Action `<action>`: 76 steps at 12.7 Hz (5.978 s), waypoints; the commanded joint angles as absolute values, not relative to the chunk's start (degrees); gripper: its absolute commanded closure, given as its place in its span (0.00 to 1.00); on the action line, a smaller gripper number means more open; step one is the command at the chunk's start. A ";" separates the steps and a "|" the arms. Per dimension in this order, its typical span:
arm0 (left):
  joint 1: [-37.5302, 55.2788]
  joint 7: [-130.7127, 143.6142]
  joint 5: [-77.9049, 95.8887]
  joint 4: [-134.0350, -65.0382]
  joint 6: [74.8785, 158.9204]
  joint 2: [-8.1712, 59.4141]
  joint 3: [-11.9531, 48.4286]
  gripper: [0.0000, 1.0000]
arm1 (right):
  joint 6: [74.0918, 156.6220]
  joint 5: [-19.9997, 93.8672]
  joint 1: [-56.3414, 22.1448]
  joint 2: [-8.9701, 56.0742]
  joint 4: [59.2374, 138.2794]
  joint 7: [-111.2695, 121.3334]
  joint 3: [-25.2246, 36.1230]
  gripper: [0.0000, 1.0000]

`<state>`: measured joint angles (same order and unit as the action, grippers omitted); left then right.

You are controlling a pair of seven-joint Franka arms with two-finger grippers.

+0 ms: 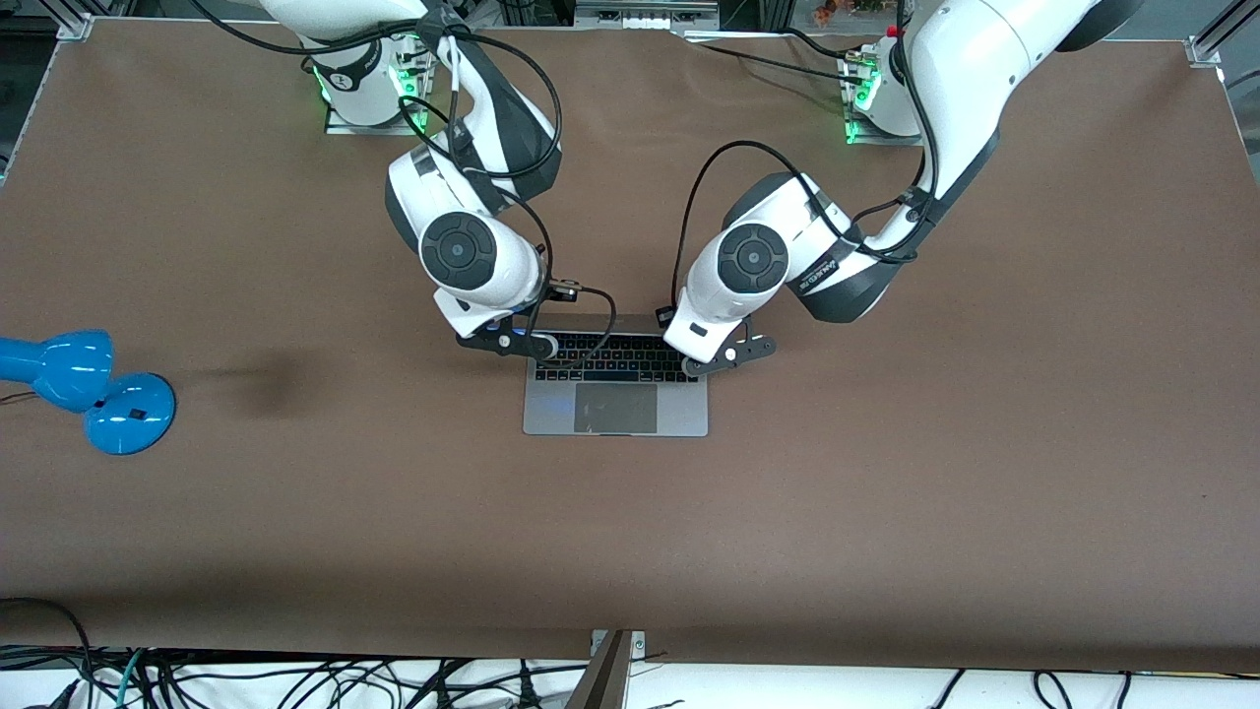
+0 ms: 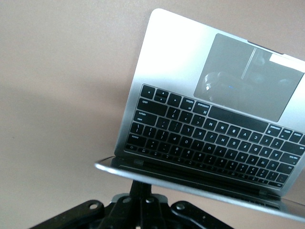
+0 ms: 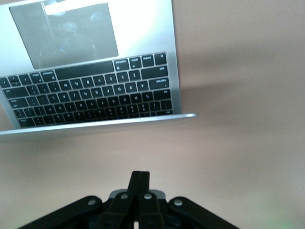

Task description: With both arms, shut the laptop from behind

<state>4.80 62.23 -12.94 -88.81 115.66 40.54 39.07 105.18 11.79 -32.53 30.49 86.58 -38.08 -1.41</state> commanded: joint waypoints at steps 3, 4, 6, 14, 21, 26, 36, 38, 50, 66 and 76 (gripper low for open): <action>6.50 62.93 -14.50 -85.52 115.14 42.45 37.71 1.00 | 109.06 10.28 -31.99 34.18 85.43 -36.91 -1.85 1.00; 6.50 62.93 -14.50 -84.82 115.14 43.06 37.71 1.00 | 109.25 10.28 -31.91 34.19 85.43 -36.91 -1.85 1.00; 6.50 62.93 -14.59 -84.20 115.14 43.68 37.71 1.00 | 109.25 10.37 -31.21 34.19 85.34 -36.74 -1.85 1.00; 7.20 62.84 -14.68 -82.63 115.14 44.56 35.86 1.00 | 112.94 9.40 -31.03 36.21 85.34 -35.60 -1.85 1.00; 10.45 62.93 -14.68 -79.20 115.22 47.28 32.53 1.00 | 114.95 8.26 -30.85 37.79 85.25 -35.07 -1.23 1.00; 12.13 62.93 -14.68 -77.26 115.22 49.13 31.03 1.00 | 118.02 8.26 -30.85 39.72 85.25 -34.45 -0.97 1.00; 15.12 62.67 -14.68 -73.74 115.40 52.64 27.25 1.00 | 122.87 7.03 -30.85 43.06 85.25 -33.84 -0.26 1.00; 15.12 62.67 -14.68 -72.60 115.40 53.87 27.16 1.00 | 122.96 7.03 -30.85 43.33 85.25 -33.84 -0.18 1.00; 16.61 62.67 -14.68 -72.07 118.82 55.81 25.05 1.00 | 128.06 6.94 -30.85 46.06 85.17 -32.26 0.35 1.00; 14.95 60.13 -14.15 -74.44 111.63 47.12 25.48 0.00 | 93.19 5.90 -28.56 44.12 65.75 -29.20 2.98 1.00; 1.42 53.46 -13.80 -85.87 100.74 27.70 38.75 0.00 | 79.10 5.27 -24.00 31.20 65.13 -17.75 13.17 0.98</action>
<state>3.49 56.38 -12.96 -82.28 103.17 33.18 37.36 79.76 5.81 -24.15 32.30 64.33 -18.81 12.07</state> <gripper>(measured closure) 0.000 0.974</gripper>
